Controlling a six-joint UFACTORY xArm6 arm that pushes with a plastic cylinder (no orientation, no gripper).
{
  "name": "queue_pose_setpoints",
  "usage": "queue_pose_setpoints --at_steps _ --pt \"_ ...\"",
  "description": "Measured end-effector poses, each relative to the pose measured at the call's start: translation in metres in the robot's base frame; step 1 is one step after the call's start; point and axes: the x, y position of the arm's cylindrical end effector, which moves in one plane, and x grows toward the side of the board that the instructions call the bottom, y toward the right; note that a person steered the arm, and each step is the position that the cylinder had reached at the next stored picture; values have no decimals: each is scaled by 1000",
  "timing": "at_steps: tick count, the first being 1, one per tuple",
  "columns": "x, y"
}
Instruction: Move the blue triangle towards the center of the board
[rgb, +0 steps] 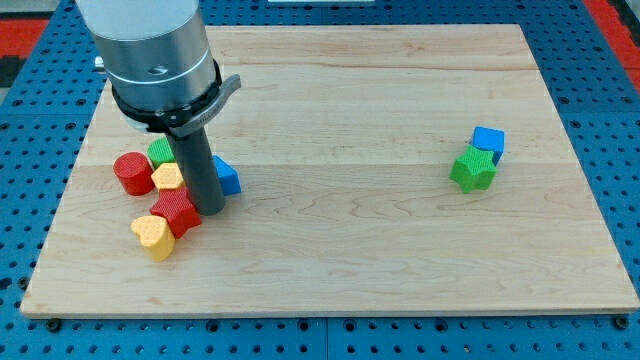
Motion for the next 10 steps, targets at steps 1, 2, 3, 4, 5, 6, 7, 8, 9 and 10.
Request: queue_pose_setpoints --at_steps 1,2,3,4,5,6,7,8,9,10 --pt "-28 -8" --pt "-35 1" --pt "-38 18" --pt "-42 43" --pt "-47 66" --pt "-40 95" --pt "-33 126" --pt "-33 166" --pt "-36 189" --pt "-32 196"
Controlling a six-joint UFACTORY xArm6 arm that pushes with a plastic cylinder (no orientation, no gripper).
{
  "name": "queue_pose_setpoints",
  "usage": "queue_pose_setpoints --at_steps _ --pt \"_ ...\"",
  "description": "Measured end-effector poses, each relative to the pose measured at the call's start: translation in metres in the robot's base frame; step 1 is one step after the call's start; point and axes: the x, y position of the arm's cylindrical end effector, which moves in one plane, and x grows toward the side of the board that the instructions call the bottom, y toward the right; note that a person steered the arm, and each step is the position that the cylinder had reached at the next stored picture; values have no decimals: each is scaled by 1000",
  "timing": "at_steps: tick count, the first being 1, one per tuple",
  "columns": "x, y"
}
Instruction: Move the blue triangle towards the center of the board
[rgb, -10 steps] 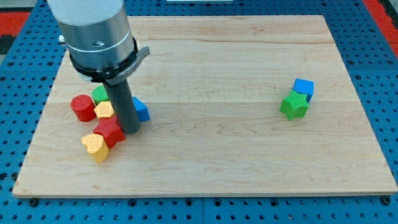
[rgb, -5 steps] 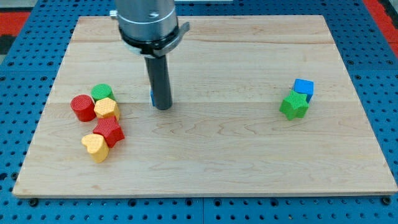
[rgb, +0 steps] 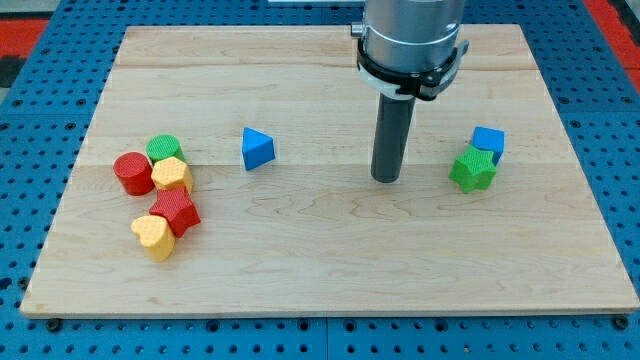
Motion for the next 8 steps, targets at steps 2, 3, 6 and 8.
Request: queue_pose_setpoints --at_steps 2,3,6,8 --pt "6 0" --pt "12 -14" --pt "-30 -57" --pt "7 -61"
